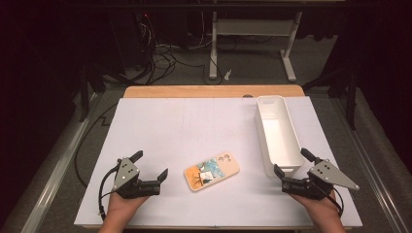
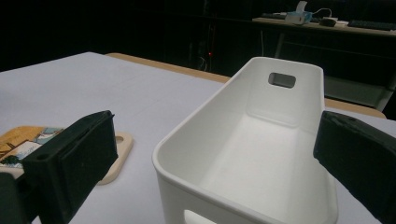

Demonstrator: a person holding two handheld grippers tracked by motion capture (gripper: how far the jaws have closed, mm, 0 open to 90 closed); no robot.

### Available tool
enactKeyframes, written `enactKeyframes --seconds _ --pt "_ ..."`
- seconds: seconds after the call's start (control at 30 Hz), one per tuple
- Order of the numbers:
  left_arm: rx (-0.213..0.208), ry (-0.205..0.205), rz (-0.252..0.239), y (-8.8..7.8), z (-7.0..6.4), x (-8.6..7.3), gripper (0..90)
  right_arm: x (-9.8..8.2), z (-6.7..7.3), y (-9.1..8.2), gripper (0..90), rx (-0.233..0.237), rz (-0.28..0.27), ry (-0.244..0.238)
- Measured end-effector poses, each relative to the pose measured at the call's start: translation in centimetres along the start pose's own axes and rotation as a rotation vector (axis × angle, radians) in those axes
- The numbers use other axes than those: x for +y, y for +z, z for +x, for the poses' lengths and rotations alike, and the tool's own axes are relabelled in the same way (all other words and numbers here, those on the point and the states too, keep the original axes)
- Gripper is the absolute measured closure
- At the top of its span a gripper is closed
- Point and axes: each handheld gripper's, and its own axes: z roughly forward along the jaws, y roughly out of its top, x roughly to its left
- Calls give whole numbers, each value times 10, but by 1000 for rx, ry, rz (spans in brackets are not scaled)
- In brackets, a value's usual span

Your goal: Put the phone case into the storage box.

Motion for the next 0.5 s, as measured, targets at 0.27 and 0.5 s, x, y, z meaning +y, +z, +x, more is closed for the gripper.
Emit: enactKeyframes --seconds 0.27,0.5 --pt "0 -14 -3 0 2 -1 2 0 -1 -1 1 -1 -3 4" --pt "3 -19 -4 -1 3 -1 2 0 -1 0 1 -2 0 3"
